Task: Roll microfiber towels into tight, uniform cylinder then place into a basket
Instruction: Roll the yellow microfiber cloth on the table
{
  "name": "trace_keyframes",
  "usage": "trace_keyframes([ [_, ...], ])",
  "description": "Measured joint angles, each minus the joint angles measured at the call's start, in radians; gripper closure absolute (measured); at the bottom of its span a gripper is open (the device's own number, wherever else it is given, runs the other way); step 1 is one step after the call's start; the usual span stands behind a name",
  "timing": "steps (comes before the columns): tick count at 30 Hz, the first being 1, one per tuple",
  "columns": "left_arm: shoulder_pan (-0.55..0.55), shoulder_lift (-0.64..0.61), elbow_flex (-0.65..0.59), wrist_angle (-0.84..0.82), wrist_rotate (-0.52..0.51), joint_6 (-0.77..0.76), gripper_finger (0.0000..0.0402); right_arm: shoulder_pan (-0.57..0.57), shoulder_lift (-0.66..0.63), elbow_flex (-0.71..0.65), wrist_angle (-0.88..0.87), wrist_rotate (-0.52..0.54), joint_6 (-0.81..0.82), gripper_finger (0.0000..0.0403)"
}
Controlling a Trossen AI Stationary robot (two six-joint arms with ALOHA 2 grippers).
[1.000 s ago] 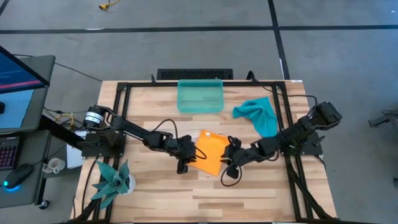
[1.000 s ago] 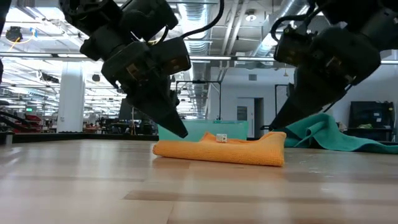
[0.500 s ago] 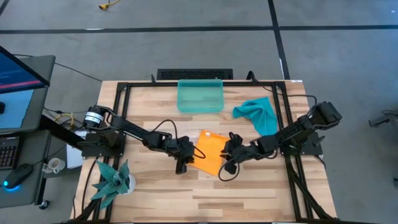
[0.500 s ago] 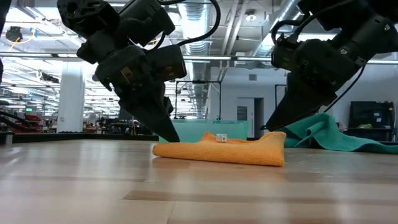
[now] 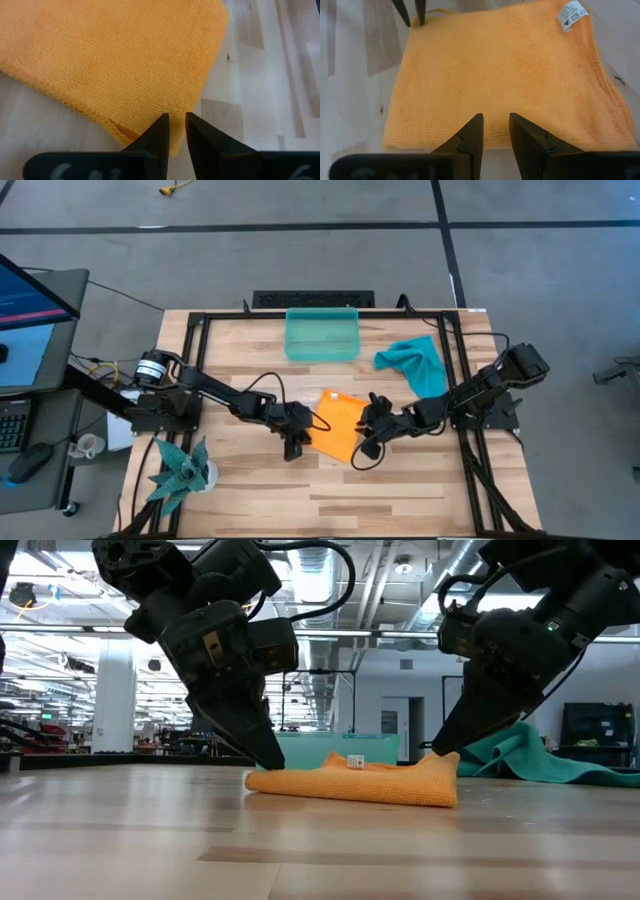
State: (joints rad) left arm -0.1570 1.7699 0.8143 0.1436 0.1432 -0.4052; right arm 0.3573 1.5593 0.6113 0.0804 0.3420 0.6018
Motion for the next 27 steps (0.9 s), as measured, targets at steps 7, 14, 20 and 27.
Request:
trace_keyframes([
  [7, 0.0, 0.0, 0.001, -0.012, 0.043, -0.208, 0.0349, -0.014, 0.0, 0.0, -0.052, 0.004, 0.058, 0.0287],
  [14, 0.0, 0.0, 0.001, -0.022, 0.044, -0.276, 0.0349, -0.049, 0.0, 0.0, -0.091, 0.008, 0.109, 0.0287],
  [20, -0.012, 0.0, 0.001, -0.022, 0.044, -0.295, 0.0349, -0.067, 0.0, 0.0, -0.142, 0.063, 0.133, 0.0287],
  [27, -0.033, 0.0, 0.001, -0.022, 0.094, -0.287, 0.0349, -0.094, 0.0, 0.0, -0.18, 0.11, 0.095, 0.0287],
])
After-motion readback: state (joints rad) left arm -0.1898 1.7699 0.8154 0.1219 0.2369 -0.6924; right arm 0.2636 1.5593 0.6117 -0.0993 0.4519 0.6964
